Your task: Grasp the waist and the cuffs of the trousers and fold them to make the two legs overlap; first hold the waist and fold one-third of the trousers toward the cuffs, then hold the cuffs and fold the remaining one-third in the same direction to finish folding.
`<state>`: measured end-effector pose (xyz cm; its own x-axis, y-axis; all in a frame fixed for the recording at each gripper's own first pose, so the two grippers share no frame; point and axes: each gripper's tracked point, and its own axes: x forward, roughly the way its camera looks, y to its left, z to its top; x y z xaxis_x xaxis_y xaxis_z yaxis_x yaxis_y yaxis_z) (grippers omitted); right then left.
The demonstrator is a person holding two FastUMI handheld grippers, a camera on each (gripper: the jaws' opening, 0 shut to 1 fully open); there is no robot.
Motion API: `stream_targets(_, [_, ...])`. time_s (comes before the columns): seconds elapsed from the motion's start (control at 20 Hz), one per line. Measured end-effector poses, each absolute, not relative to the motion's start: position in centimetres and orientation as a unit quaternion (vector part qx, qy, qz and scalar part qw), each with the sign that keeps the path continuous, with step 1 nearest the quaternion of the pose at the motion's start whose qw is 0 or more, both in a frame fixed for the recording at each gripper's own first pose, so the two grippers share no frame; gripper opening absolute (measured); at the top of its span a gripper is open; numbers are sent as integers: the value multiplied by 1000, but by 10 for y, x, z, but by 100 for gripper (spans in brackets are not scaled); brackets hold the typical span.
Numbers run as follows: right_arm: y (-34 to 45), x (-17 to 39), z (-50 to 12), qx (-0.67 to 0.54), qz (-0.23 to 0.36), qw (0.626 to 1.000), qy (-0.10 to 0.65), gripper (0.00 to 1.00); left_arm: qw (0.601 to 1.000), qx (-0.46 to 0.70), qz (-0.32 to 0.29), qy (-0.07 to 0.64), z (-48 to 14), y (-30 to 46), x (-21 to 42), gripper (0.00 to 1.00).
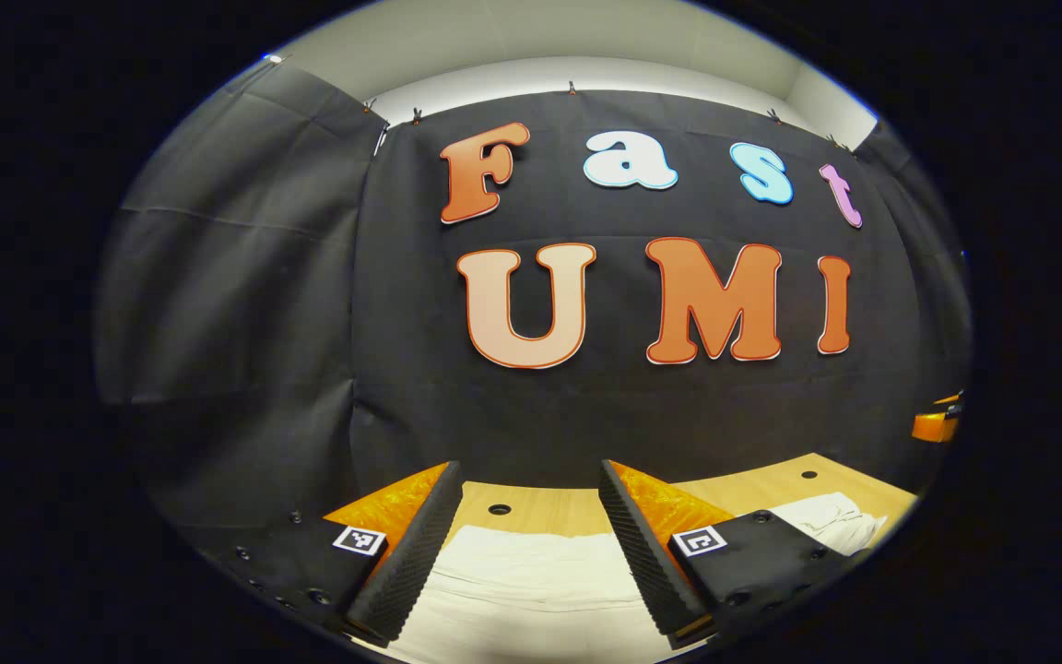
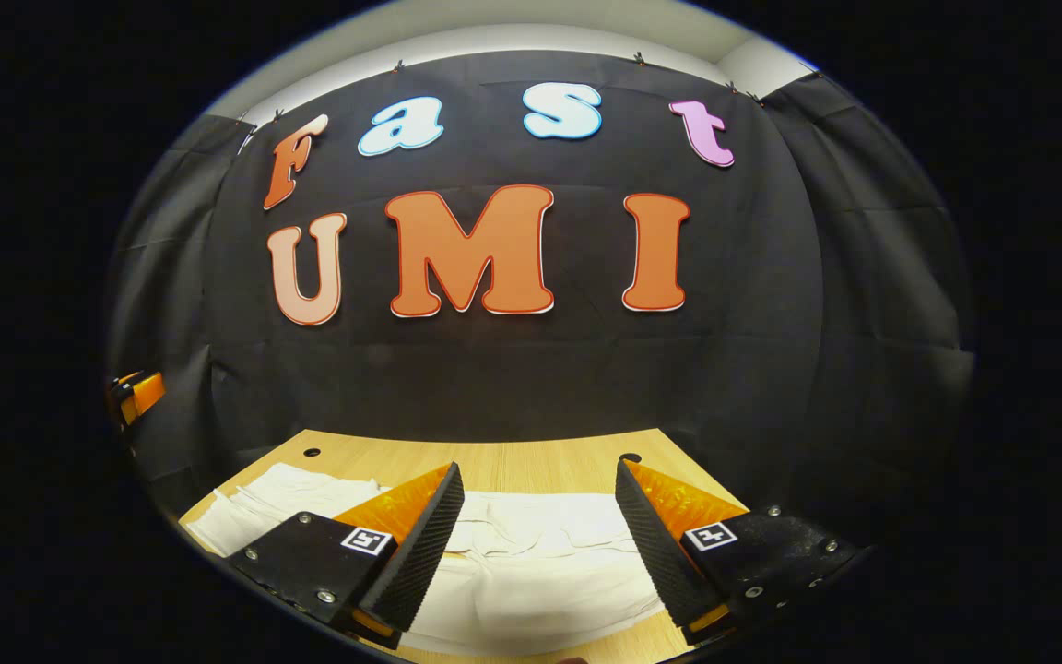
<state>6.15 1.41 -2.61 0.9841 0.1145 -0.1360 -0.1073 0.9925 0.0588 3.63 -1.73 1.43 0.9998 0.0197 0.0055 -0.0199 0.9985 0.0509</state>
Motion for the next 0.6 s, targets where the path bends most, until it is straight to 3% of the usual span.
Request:
stream_targets(0.35, [12, 60, -75, 108, 44, 980, 164, 99, 999, 19, 14, 25, -11, 4, 57, 98])
stream_targets(0.6, [-4, 64, -120, 305, 13, 917, 256, 98, 999, 19, 23, 33, -19, 21, 64, 97])
